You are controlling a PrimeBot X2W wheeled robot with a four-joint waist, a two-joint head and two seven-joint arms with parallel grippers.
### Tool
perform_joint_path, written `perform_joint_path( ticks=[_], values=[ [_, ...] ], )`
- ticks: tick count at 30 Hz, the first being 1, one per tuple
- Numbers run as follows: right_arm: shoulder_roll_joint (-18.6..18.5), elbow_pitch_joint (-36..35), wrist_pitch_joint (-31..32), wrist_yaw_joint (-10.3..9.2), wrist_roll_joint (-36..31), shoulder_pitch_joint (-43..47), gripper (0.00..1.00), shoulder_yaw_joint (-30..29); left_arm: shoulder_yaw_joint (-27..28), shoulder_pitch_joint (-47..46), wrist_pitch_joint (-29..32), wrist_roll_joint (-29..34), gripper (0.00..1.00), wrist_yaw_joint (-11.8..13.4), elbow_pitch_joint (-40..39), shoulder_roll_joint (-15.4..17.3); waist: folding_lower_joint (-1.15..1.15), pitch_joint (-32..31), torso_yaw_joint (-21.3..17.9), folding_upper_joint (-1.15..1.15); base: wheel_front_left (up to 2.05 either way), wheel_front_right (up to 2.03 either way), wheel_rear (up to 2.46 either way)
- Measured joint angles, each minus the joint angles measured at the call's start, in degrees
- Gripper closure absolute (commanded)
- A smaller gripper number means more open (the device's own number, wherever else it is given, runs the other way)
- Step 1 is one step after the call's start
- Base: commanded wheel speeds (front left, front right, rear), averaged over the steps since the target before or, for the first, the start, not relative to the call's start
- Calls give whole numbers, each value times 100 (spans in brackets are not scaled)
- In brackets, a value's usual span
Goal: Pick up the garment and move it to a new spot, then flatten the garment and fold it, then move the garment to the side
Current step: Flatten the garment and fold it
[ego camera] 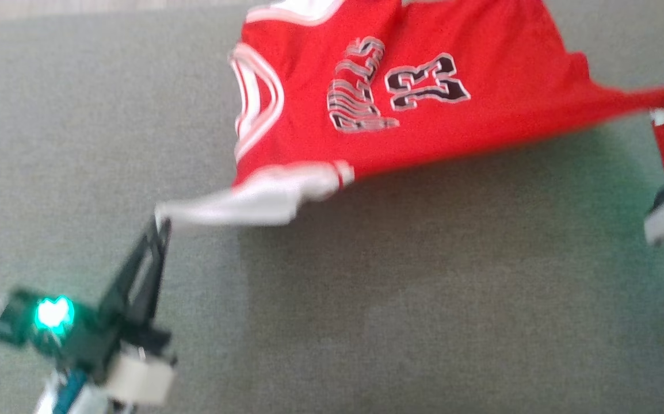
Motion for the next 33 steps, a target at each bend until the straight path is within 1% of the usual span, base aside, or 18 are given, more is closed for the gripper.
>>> perform_joint_path(
  ticks=[5,10,15,18,21,24,33],
  values=[
    [49,-613,68,0,46,1059,100,-191,-179,812,140,-218,100,197,-182,-2,1,-312,21,0,0,0,0],
    [188,-1402,453,0,47,1997,100,-430,-286,1406,397,-536,100,258,-286,25,2,-543,-5,0,0,0,0],
    [303,-2320,975,0,87,2864,100,-709,-297,1627,620,-722,100,300,-505,119,2,-641,-40,0,0,0,0],
    [487,-2605,1202,0,73,3073,100,-795,-301,1556,711,-721,100,296,-523,105,2,-623,-63,0,0,0,0],
    [602,-2670,1382,0,34,3069,100,-881,-319,1263,761,-721,100,165,-363,-1,2,-550,-44,0,0,0,0],
    [628,-2590,1444,0,29,2980,100,-799,-313,771,787,-723,100,75,-96,-183,3,-441,-37,0,0,0,0],
    [656,-1763,1379,0,-42,1897,100,-582,-491,-794,809,-622,100,-545,1007,-655,4,17,-48,0,0,0,0]
  ],
)
